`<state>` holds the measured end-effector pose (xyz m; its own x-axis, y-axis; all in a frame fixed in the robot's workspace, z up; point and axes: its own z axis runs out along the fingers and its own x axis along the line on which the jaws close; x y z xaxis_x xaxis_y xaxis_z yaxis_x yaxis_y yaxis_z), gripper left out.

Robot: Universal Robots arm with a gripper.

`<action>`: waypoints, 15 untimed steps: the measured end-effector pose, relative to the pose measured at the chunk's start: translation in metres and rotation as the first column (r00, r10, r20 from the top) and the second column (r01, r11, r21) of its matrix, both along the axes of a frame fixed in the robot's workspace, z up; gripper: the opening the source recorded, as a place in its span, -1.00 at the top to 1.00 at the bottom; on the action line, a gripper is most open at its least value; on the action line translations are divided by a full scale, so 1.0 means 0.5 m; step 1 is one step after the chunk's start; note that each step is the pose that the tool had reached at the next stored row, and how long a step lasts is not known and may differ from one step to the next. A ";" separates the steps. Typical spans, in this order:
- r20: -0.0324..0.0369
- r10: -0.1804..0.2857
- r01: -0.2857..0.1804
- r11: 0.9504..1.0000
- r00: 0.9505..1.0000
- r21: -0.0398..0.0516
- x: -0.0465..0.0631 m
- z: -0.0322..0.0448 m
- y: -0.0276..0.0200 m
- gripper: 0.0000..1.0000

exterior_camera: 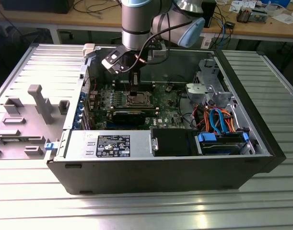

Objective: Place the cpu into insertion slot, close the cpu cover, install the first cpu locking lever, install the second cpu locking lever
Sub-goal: 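Close the cpu cover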

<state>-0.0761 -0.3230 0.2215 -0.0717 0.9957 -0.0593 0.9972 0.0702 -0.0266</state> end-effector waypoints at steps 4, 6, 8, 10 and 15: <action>0.000 0.000 0.000 1.000 1.000 -0.001 0.027 0.002 0.0001 0.79; 0.000 0.000 0.000 1.000 1.000 -0.002 0.033 0.002 0.0000 0.79; 0.000 0.000 0.000 1.000 1.000 -0.001 0.034 0.002 0.0001 0.79; 0.000 0.000 0.000 1.000 1.000 -0.001 0.034 0.002 0.0001 0.79; 0.000 0.000 0.000 1.000 1.000 -0.001 0.035 0.002 0.0001 0.79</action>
<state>-0.0584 -0.3230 0.2224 -0.0716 0.9956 -0.0608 0.9972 0.0701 -0.0268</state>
